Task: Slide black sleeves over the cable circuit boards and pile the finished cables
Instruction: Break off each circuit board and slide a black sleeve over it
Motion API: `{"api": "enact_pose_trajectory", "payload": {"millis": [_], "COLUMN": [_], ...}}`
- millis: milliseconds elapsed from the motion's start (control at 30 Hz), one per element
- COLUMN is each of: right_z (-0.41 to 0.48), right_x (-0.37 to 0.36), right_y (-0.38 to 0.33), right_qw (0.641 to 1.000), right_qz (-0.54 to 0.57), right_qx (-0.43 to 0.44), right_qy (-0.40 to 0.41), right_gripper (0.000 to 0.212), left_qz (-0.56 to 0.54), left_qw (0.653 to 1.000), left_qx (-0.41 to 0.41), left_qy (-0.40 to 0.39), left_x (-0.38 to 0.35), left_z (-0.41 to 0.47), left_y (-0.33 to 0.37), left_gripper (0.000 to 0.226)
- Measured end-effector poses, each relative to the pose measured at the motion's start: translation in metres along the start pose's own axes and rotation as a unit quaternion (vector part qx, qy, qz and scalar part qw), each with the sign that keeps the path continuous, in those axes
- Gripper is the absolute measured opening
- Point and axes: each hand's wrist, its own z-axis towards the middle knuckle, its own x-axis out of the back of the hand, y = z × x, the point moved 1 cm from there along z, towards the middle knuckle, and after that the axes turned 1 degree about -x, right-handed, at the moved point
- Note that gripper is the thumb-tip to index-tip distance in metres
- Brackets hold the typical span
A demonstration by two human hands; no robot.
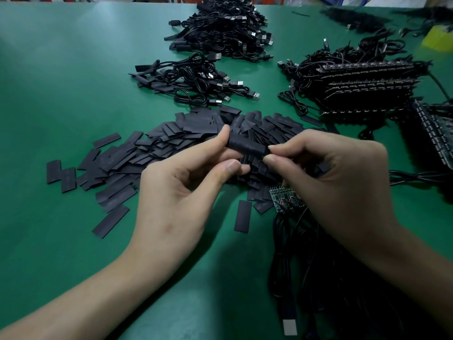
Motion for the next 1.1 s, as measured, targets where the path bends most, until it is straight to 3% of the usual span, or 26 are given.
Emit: {"api": "enact_pose_trajectory", "payload": {"millis": [433,600,733,867,967,1100], "right_z": [-0.002,-0.004,-0.002,0.003,0.007,0.008], "right_x": [0.000,0.001,0.002,0.006,0.007,0.007], "right_y": [0.002,0.002,0.007,0.014,0.016,0.016], "right_qw": [1.000,1.000,0.998,0.998,0.994,0.985], "right_qz": [0.021,0.012,0.001,0.022,0.043,0.062], "right_qx": [-0.010,0.008,0.049,0.061,0.069,0.071], "right_qy": [0.019,0.023,0.025,-0.023,-0.074,-0.142], "right_gripper": [0.008,0.006,0.006,0.009,0.008,0.009], "left_qz": [0.044,0.067,0.135,0.164,0.185,0.287], "left_qw": [0.999,0.998,0.989,0.980,0.965,0.915], "left_qx": [-0.010,0.001,0.002,-0.039,-0.079,-0.177], "left_qy": [-0.009,-0.003,-0.053,-0.107,-0.166,-0.223], "left_x": [0.002,0.010,0.018,0.021,0.021,0.020], "left_z": [-0.001,0.005,0.008,0.009,0.009,0.008], "left_y": [-0.003,-0.003,-0.004,-0.002,0.002,0.006], "left_gripper": [0.034,0.017,0.004,0.010,0.026,0.048]}}
